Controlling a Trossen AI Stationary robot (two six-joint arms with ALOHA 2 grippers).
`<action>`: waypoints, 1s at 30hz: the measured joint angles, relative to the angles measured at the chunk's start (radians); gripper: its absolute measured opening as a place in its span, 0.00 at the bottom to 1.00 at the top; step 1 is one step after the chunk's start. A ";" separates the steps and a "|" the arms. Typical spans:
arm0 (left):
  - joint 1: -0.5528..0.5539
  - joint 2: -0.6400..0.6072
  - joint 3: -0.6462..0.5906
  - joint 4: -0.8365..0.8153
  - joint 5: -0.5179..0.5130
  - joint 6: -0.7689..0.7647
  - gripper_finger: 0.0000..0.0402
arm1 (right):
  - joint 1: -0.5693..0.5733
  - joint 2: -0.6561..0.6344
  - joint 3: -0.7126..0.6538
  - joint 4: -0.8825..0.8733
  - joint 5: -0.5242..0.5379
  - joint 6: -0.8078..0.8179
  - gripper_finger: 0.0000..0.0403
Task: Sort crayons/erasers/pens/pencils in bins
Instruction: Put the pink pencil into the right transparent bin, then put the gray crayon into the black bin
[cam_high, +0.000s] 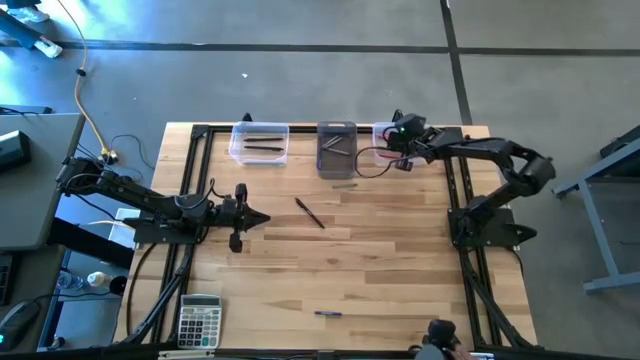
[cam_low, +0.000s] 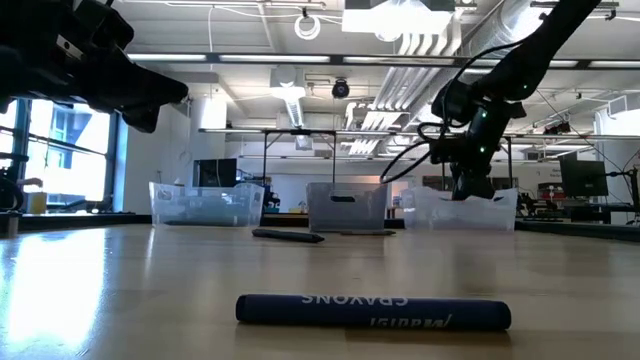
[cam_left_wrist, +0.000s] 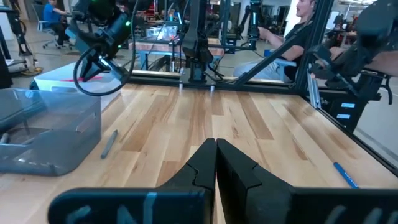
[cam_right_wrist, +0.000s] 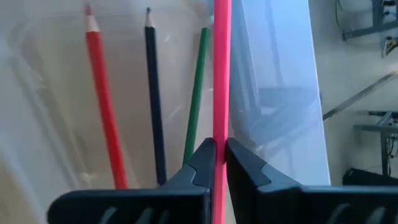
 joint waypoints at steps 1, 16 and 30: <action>0.000 0.000 0.000 0.000 0.000 0.000 0.00 | -0.003 0.007 0.000 0.005 0.001 0.003 0.03; 0.000 0.000 0.000 0.000 0.000 0.000 0.00 | 0.023 -0.013 0.031 -0.034 0.089 0.050 0.30; 0.000 0.000 0.000 -0.002 0.005 -0.011 0.00 | 0.140 -0.374 0.038 -0.174 -0.296 0.277 0.08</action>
